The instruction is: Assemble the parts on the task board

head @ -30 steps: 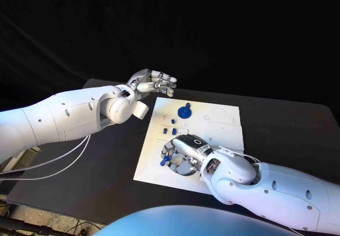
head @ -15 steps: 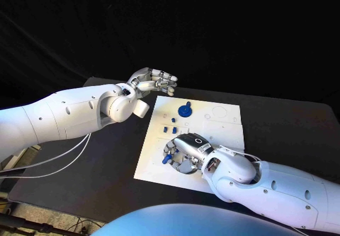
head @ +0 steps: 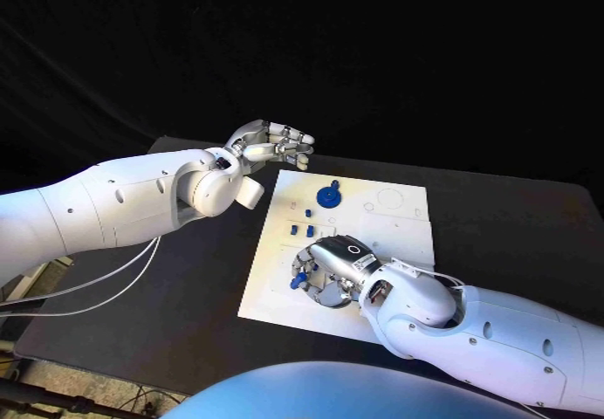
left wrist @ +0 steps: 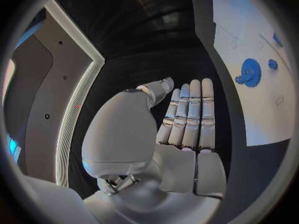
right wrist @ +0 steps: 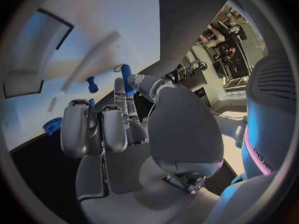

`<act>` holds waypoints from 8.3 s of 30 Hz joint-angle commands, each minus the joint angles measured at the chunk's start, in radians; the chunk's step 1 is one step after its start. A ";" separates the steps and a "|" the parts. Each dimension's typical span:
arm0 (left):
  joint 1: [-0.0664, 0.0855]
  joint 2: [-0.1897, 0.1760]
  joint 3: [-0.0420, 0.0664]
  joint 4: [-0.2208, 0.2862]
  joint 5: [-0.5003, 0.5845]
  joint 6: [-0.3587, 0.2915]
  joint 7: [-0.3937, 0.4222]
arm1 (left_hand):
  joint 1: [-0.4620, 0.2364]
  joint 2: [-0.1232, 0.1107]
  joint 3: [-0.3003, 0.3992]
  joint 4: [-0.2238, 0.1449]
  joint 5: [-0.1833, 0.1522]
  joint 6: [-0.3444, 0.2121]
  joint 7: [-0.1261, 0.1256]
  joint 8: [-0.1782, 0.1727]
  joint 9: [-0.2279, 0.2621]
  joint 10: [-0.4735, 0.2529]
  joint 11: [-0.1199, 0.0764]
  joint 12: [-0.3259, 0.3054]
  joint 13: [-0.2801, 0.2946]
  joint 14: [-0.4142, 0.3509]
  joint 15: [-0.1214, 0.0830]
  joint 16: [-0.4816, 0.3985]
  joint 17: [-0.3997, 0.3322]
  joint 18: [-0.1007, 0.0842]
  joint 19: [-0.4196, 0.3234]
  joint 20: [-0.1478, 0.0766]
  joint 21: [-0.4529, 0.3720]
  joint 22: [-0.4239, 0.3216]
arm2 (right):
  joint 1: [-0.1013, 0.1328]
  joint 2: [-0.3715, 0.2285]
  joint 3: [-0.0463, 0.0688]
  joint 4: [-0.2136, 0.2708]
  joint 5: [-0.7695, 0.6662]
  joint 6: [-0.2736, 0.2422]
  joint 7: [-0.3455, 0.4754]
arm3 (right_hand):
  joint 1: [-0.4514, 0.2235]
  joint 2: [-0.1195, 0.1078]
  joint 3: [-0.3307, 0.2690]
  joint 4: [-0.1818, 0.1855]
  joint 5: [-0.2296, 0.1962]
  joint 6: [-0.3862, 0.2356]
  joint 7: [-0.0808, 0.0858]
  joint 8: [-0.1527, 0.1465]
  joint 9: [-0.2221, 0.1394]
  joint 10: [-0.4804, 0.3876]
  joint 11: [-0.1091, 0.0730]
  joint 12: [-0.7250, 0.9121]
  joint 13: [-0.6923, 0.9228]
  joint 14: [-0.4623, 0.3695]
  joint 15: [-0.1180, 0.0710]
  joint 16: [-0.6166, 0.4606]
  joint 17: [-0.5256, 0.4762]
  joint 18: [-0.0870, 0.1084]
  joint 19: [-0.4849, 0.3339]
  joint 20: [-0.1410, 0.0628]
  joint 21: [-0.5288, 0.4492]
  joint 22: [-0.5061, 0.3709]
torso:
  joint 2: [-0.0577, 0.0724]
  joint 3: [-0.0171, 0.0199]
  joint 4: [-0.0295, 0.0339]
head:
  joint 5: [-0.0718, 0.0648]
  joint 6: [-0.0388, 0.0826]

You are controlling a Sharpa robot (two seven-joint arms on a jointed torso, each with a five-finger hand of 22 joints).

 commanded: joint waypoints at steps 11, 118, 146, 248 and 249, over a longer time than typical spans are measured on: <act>0.001 -0.001 0.001 0.004 0.006 0.014 0.004 | 0.000 0.003 -0.005 -0.002 -0.003 -0.005 0.000 0.002 -0.001 -0.009 -0.001 0.003 0.002 -0.008 0.002 -0.001 0.001 0.010 0.002 0.001 -0.007 -0.001 | -0.002 0.003 -0.001 -0.003 -0.059 -0.005 -0.059 | 0.005 0.007 -0.007 -0.001 0.005 0.011 -0.005 0.053 0.073 0.001 0.000 -0.006 0.000 0.024 -0.006 0.001 0.001 -0.009 0.007 -0.005 0.000 0.177 | 0.000 0.0001 0.0003 | -0.003 -0.002; -0.006 -0.038 -0.007 0.054 0.006 0.019 0.003 | -0.002 0.003 -0.008 0.000 -0.003 -0.006 0.001 0.002 -0.002 -0.013 0.000 0.005 0.003 -0.011 0.003 -0.002 0.006 0.010 0.004 0.002 -0.014 -0.003 | 0.092 -0.558 -0.023 0.237 0.429 -0.012 -0.250 | -0.027 0.053 -0.748 0.230 0.014 -0.218 -0.006 0.234 0.126 0.247 -0.017 1.135 1.277 0.080 -0.016 0.184 0.301 -0.056 0.087 -0.014 0.240 0.246 | -0.020 0.0064 -0.0246 | -0.201 0.014; -0.006 -0.051 -0.007 0.058 0.006 0.019 -0.005 | -0.004 0.003 -0.008 0.002 -0.003 -0.007 0.001 0.003 -0.003 -0.014 0.000 0.005 0.003 -0.011 0.004 -0.002 0.008 0.009 0.004 0.002 -0.016 -0.004 | 0.053 -0.483 -0.024 0.231 0.375 0.011 -0.290 | -0.089 0.067 -0.820 0.230 0.016 -0.220 -0.013 0.274 0.163 0.237 -0.023 1.118 1.268 0.078 -0.020 0.182 0.297 -0.054 0.084 -0.017 0.234 0.244 | -0.019 0.0066 -0.0244 | -0.189 -0.003; -0.005 -0.049 -0.007 0.064 0.006 0.037 -0.023 | -0.012 0.003 -0.010 0.009 -0.003 -0.007 0.001 0.004 -0.003 -0.018 0.001 0.006 0.003 -0.014 0.005 -0.003 0.012 0.009 0.006 0.004 -0.025 -0.009 | 0.046 -0.255 -0.023 0.179 0.592 -0.029 -0.376 | -0.254 0.000 -0.279 0.226 0.002 -0.140 -0.042 0.257 0.274 0.278 -0.051 1.133 1.320 0.081 -0.045 0.182 0.309 -0.058 0.090 -0.041 0.254 0.249 | -0.018 0.0067 -0.0248 | -0.151 -0.006; -0.005 -0.049 -0.007 0.064 0.006 0.037 -0.023 | -0.012 0.003 -0.010 0.009 -0.003 -0.007 0.001 0.004 -0.003 -0.018 0.001 0.006 0.003 -0.014 0.005 -0.003 0.012 0.009 0.006 0.004 -0.025 -0.009 | 0.046 -0.254 -0.023 0.178 0.591 -0.029 -0.378 | -0.254 0.000 -0.279 0.226 0.002 -0.140 -0.042 0.257 0.274 0.278 -0.051 1.133 1.320 0.081 -0.045 0.182 0.309 -0.058 0.090 -0.041 0.254 0.249 | -0.018 0.0064 -0.0251 | -0.150 -0.007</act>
